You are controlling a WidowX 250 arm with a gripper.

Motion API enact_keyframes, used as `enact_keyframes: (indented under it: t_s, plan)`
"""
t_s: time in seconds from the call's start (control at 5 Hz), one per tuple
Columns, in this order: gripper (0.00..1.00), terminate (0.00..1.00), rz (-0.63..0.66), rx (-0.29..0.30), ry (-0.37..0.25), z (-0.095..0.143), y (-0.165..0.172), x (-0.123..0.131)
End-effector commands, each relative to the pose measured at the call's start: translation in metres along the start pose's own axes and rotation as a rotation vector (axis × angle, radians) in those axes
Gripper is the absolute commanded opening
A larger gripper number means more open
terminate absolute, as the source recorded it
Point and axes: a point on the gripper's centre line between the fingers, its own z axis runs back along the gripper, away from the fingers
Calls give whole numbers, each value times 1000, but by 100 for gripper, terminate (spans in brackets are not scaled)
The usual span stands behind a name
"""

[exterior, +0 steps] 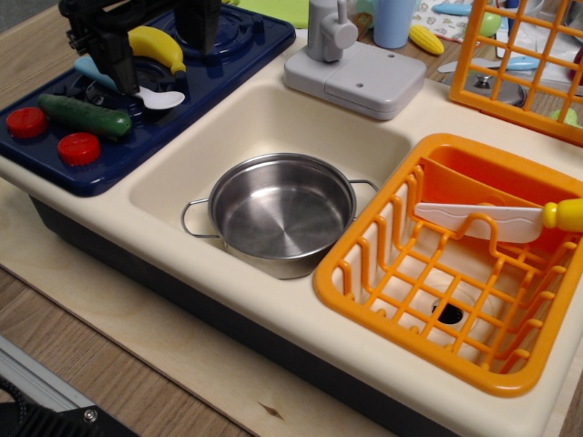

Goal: Put spoon into pan

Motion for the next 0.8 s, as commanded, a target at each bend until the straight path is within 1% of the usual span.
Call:
enact_keyframes:
  t_s: [0.0, 0.2, 0.4, 0.6]
  plan:
    - [100, 0, -17, -26, -2, -1, -5, 13]
    - [100, 0, -4, -34, 35, -9, -5, 15]
    - [100, 0, 10, -37, 53, -12, -2, 13]
    - [100, 0, 32, -44, 92, -17, -3, 11]
